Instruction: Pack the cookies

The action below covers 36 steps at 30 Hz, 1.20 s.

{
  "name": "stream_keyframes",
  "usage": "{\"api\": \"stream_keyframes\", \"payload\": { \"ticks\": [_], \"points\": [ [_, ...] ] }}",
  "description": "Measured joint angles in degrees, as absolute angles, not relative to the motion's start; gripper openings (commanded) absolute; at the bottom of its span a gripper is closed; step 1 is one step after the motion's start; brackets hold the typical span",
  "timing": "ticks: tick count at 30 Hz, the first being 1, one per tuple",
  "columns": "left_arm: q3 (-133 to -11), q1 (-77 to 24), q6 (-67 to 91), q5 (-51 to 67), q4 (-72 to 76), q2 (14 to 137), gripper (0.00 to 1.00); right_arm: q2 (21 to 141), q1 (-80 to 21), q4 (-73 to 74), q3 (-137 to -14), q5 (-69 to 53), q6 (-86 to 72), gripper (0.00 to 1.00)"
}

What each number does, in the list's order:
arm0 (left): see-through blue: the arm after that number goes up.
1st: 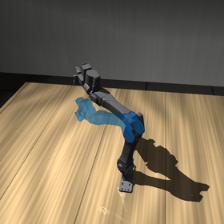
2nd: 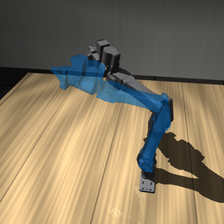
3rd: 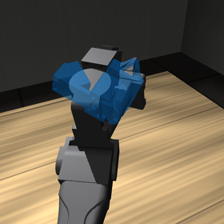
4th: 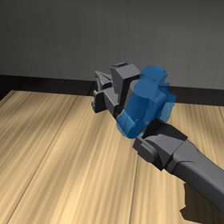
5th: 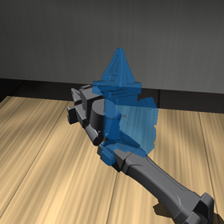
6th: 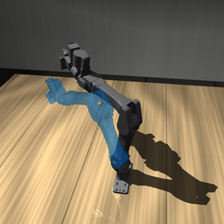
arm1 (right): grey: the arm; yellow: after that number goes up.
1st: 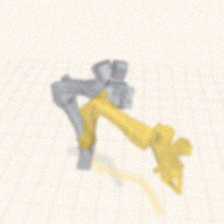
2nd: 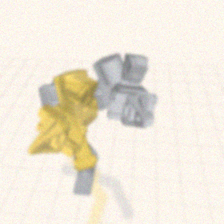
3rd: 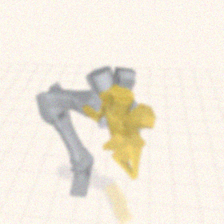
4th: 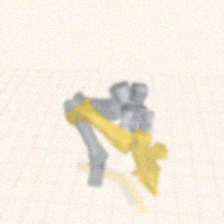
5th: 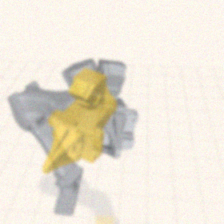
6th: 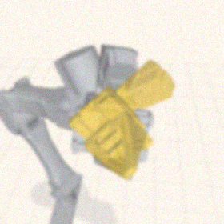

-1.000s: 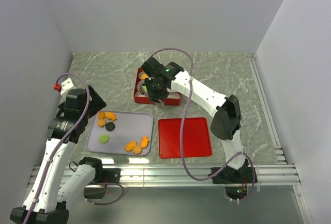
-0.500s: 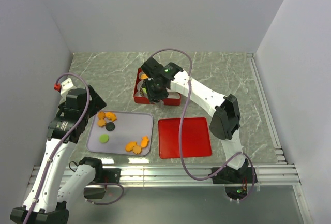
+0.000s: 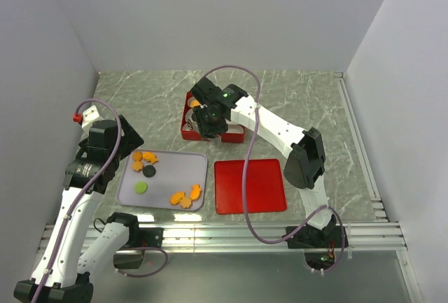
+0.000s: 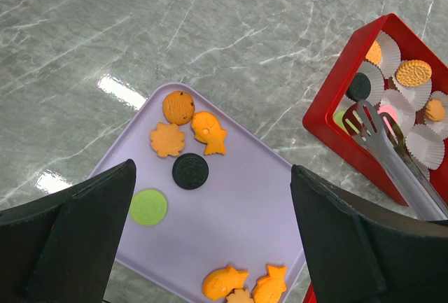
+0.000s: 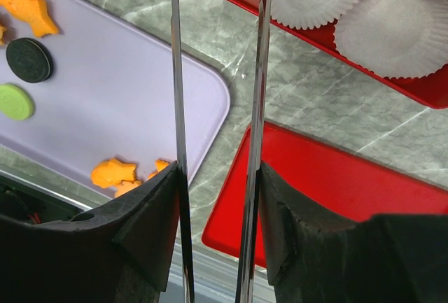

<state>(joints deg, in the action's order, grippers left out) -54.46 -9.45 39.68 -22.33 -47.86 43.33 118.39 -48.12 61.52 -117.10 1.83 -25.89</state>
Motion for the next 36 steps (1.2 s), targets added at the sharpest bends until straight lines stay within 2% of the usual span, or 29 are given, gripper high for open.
{"api": "stream_keyframes", "payload": {
  "ticks": [19,28,36],
  "points": [
    [-54.46,-9.45,39.68,-22.33,-47.86,43.33,0.98,117.27,-50.24,63.13,-121.69,3.03,-25.91,0.52],
    [-54.46,-9.45,39.68,-22.33,-47.86,43.33,0.98,113.65,-60.73,63.13,-122.02,3.44,-26.02,0.53],
    [-54.46,-9.45,39.68,-22.33,-47.86,43.31,0.98,117.16,-71.61,63.46,-121.30,3.97,-26.20,0.53]
  ]
}}
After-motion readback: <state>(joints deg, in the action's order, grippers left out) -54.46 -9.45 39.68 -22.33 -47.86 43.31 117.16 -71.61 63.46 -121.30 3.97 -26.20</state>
